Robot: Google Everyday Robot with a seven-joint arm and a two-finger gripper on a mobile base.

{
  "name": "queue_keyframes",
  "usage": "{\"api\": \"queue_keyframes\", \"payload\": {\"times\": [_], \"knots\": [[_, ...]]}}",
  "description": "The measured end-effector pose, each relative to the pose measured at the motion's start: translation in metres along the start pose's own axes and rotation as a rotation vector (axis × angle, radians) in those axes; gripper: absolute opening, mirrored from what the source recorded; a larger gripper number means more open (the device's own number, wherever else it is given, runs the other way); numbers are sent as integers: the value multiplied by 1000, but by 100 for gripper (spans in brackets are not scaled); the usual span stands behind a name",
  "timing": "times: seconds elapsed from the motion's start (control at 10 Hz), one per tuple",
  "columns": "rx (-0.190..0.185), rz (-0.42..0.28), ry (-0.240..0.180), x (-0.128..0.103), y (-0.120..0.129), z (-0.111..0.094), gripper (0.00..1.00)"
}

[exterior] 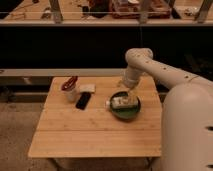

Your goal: Stand the bottle upright

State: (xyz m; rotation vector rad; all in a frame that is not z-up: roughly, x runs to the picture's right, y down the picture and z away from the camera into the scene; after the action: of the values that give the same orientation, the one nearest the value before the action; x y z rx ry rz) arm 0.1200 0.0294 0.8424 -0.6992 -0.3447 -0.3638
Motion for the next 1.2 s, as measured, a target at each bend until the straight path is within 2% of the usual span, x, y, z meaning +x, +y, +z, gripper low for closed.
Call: {"api": "queue_keyframes", "payload": {"times": [0.3, 0.7, 1.2], "knots": [[13, 14, -17, -11, -1, 28, 80], [28, -3, -20, -23, -8, 34, 80], [33, -8, -27, -32, -10, 53, 80]]}}
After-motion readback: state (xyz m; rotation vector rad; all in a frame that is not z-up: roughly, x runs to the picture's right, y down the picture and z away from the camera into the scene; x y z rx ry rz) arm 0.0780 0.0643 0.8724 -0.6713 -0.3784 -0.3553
